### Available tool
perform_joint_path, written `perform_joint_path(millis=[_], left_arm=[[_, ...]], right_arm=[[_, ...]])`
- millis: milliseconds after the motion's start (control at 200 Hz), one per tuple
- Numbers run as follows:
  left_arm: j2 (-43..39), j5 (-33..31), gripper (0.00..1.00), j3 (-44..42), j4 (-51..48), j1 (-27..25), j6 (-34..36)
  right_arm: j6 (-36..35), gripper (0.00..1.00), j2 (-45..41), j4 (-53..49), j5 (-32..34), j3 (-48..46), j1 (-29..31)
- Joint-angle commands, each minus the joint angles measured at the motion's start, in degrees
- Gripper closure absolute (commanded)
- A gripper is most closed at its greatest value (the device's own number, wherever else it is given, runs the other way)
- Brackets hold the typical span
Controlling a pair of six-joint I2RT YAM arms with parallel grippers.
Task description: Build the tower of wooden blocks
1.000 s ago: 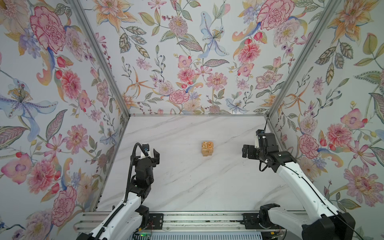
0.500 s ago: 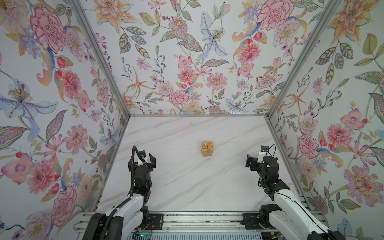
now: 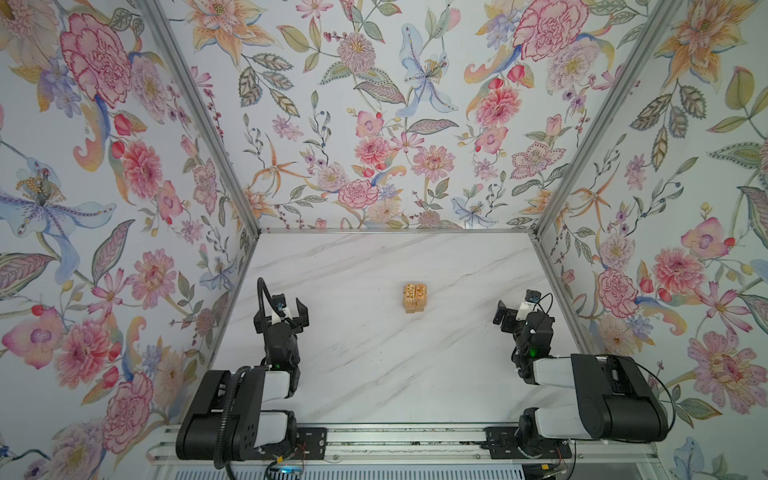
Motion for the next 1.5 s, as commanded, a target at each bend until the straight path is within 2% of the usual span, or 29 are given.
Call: perform_joint_path(millis=[0, 35, 95, 135, 205, 295, 1496], left_arm=[[3.5, 3.3, 0.01, 1.8, 6.6, 0.6, 0.1], [5.5, 3.6, 0.01, 2.0, 8.2, 0.6, 0.3], [9.8, 5.1, 0.01, 2.4, 11.4, 0.6, 0.9], [12.9, 6.9, 0.01, 2.4, 14.2, 0.3, 2.2], [10.3, 7.2, 0.01, 4.2, 9.5, 0.1, 2.1], [11.1, 7.2, 0.01, 4.0, 13.0, 0.2, 2.4], [11.1, 6.6, 0.01, 3.9, 12.4, 0.0, 2.4]], right_arm=[[-4.6, 0.01, 3.3, 8.6, -2.0, 2.0, 2.6], [-5.2, 0.01, 2.3, 2.7, -2.4, 3.6, 3.0], [-4.9, 0.01, 4.0, 5.3, -3.7, 4.0, 2.2], [-4.3, 0.01, 3.2, 1.9, -4.2, 4.9, 1.8], [-4.2, 0.01, 3.4, 2.6, -4.4, 4.7, 1.7], [-4.3, 0.01, 3.4, 2.3, -4.5, 4.8, 1.7], [-4.1, 0.01, 3.4, 1.9, -5.1, 5.1, 1.4]])
